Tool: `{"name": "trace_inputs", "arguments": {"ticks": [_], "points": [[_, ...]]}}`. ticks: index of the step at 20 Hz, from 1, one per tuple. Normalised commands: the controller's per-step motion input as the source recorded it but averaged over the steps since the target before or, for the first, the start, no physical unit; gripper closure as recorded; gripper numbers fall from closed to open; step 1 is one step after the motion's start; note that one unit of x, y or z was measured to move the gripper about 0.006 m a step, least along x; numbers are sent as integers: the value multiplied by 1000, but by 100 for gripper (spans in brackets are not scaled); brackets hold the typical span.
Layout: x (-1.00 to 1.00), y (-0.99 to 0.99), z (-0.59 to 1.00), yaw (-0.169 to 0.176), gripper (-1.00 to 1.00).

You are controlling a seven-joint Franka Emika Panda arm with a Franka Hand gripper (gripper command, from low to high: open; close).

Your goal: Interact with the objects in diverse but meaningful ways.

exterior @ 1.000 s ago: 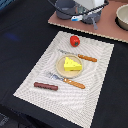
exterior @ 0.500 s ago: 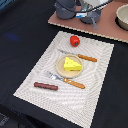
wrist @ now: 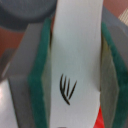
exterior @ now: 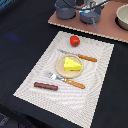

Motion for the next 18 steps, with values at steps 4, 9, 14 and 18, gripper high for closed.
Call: {"name": "trace_inputs", "arguments": {"ticks": [4,9,14,18], "points": [[644,742,435,0,100],[635,690,305,-1,100],[505,459,79,0,100],[462,369,7,0,100]]}}
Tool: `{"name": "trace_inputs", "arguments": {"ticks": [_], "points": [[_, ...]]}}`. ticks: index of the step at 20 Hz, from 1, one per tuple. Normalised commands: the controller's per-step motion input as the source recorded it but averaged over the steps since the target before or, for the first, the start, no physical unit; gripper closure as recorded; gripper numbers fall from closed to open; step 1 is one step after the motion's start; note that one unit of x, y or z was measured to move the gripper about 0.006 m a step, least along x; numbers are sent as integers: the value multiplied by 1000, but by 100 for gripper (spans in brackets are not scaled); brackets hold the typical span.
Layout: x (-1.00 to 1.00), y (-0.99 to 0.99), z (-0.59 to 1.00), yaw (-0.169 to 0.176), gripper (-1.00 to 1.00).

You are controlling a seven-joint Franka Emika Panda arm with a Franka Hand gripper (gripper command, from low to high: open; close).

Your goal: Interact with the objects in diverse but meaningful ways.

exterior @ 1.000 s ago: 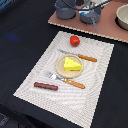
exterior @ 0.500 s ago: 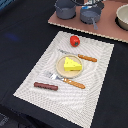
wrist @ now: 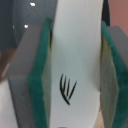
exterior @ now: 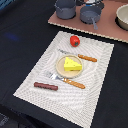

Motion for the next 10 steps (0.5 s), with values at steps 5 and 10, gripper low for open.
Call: {"name": "trace_inputs", "arguments": {"ticks": [5,10], "points": [[391,394,45,0,-100],[485,533,281,0,-100]]}}
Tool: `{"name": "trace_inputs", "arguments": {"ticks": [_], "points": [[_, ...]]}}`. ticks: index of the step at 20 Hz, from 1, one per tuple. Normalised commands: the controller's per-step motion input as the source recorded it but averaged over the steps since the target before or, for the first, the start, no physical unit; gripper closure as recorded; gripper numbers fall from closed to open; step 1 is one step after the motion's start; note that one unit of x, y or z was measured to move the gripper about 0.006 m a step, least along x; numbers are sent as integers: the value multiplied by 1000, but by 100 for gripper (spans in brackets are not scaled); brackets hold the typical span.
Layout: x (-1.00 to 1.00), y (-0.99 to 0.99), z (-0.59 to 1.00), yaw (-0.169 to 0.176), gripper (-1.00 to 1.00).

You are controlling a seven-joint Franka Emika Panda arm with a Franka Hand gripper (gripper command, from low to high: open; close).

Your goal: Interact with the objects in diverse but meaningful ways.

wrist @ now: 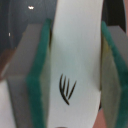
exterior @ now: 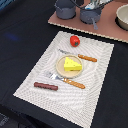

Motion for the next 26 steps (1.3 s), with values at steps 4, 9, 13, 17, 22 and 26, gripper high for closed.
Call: {"name": "trace_inputs", "arguments": {"ticks": [4,9,13,17,22,26], "points": [[509,560,492,0,-100],[198,250,726,-1,-100],[69,-264,891,-4,-100],[114,-662,601,-17,-100],[145,-897,196,-9,-100],[12,-991,0,-1,-100]]}}
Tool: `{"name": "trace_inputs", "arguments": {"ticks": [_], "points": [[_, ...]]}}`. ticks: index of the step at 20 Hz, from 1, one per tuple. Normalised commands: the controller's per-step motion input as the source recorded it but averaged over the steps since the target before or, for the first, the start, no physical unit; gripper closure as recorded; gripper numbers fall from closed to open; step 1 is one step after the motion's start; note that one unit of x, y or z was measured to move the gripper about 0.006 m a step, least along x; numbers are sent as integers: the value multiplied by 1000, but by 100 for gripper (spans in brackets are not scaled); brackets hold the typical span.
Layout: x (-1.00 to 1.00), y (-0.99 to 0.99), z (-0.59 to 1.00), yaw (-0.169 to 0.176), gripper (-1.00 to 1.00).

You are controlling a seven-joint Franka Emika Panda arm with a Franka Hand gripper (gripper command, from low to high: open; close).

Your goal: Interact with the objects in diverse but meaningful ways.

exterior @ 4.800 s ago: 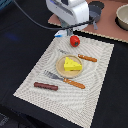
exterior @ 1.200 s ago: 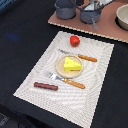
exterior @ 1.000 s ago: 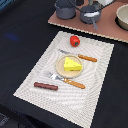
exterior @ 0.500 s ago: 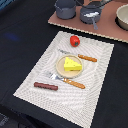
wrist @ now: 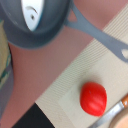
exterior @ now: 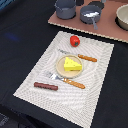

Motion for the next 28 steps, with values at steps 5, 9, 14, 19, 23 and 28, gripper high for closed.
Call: {"name": "trace_inputs", "arguments": {"ticks": [5,9,14,19,23,28], "points": [[0,-1000,-33,0,-100],[5,-834,-4,-65,-100],[41,-414,64,-215,-100],[6,-247,0,-253,-100],[-68,-131,0,-271,-100],[-274,-33,-104,-176,-100]]}}
